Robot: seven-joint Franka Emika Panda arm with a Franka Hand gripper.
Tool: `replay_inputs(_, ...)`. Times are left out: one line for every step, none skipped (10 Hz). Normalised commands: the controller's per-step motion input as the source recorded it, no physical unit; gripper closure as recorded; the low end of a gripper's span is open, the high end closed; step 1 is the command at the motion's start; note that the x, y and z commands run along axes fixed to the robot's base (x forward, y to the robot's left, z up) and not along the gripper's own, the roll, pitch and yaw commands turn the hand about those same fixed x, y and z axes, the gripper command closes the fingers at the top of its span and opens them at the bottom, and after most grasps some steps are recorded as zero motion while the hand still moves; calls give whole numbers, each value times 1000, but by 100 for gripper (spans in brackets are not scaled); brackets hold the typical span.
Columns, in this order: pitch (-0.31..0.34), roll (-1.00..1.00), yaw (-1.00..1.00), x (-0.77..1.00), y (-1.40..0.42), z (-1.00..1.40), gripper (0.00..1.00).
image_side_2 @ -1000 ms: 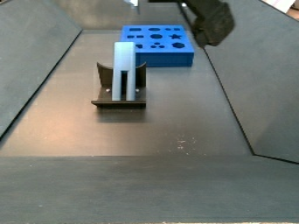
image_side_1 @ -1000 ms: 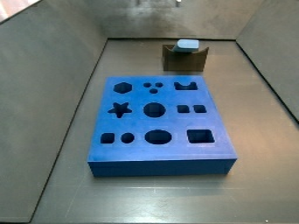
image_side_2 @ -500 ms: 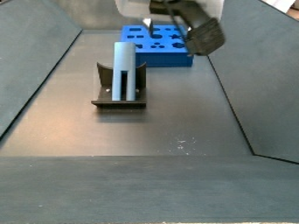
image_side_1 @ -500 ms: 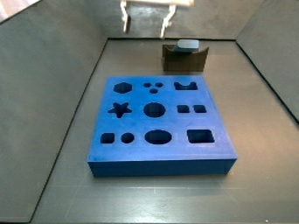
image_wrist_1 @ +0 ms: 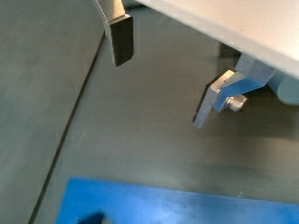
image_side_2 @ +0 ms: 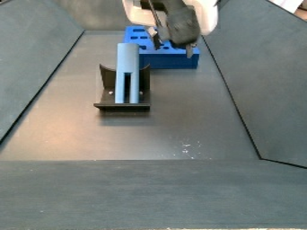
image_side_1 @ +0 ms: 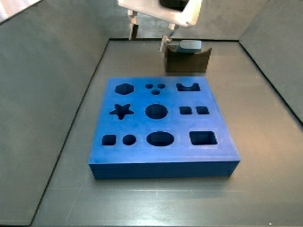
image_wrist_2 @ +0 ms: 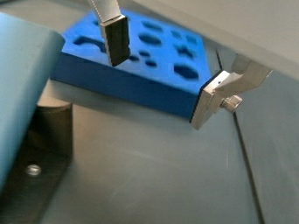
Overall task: Pick up the square-circle object. Move up. Place the square-circle object on the fixture. Regrasp the square-circle object. Rotate the square-circle object. Move to above the board. Insert the square-circle object.
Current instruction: Regrasp the square-circle object.
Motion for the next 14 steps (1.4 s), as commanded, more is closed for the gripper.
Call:
replay_inputs(-206, 1000, -942, -41, -18, 0, 0)
replay_inputs(-213, 1000, -943, -44, -17, 5, 0)
replay_inputs(-216, 1000, -944, -44, -13, 3, 0)
replay_inputs(-216, 1000, -948, -40, -14, -2, 0)
replay_inputs(-211, 1000, -952, -35, -10, -4, 0)
replay_inputs(-195, 1000, -958, -35, -14, -6, 0)
replay_inputs(-176, 1000, -968, -38, -4, -4, 0)
replay_inputs(-134, 1000, -981, -47, -7, 0, 0)
replay_inputs(-81, 1000, -989, -46, -7, 9, 0)
replay_inputs(27, 1000, -999, -39, -11, 14, 0)
replay_inputs(94, 999, -1000, -36, -11, 13, 0)
replay_inputs(270, 1000, -993, -24, -11, -7, 0)
replay_inputs(443, 961, -941, -9, -9, -23, 0)
replay_inputs(563, 755, -703, 8, -13, -38, 0)
